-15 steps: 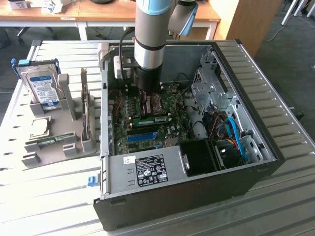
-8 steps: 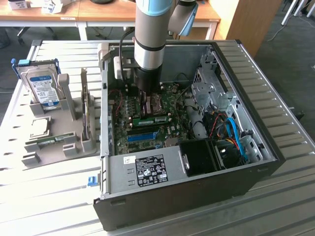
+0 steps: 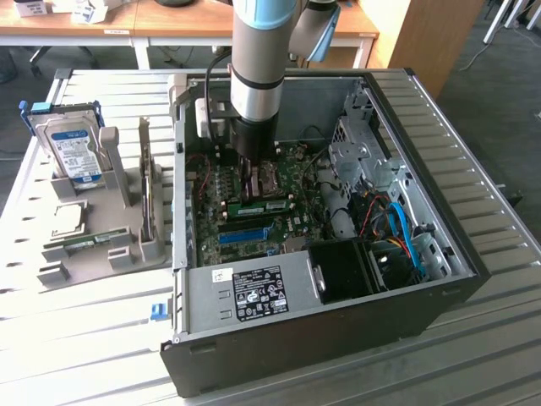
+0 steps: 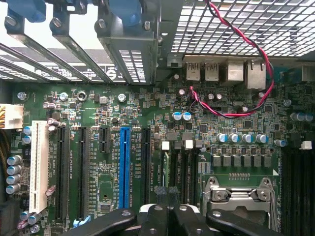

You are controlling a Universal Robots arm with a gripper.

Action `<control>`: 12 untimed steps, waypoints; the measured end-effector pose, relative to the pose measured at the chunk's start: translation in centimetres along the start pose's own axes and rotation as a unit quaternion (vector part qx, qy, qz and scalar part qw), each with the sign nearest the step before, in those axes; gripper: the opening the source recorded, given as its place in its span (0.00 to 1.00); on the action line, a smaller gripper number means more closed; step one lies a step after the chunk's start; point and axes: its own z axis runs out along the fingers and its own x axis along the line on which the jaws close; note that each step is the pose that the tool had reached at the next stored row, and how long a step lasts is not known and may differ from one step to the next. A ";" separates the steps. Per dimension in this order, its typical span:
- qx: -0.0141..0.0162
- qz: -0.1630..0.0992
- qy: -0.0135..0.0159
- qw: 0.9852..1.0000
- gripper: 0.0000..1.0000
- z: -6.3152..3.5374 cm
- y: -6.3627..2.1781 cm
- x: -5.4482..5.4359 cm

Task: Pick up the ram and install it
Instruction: 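Press down the ram until it locks into place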

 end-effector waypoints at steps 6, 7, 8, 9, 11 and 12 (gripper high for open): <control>0.000 0.000 0.000 1.000 0.11 0.12 -0.01 0.0; 0.000 0.000 0.000 1.000 0.11 0.14 0.00 0.0; 0.000 0.000 0.000 1.000 0.11 0.16 0.00 0.0; 0.000 0.000 0.000 1.000 0.11 0.20 -0.01 0.0; 0.000 0.000 0.000 1.000 0.11 0.23 -0.01 0.0; 0.000 0.000 0.000 1.000 0.11 0.23 -0.01 0.0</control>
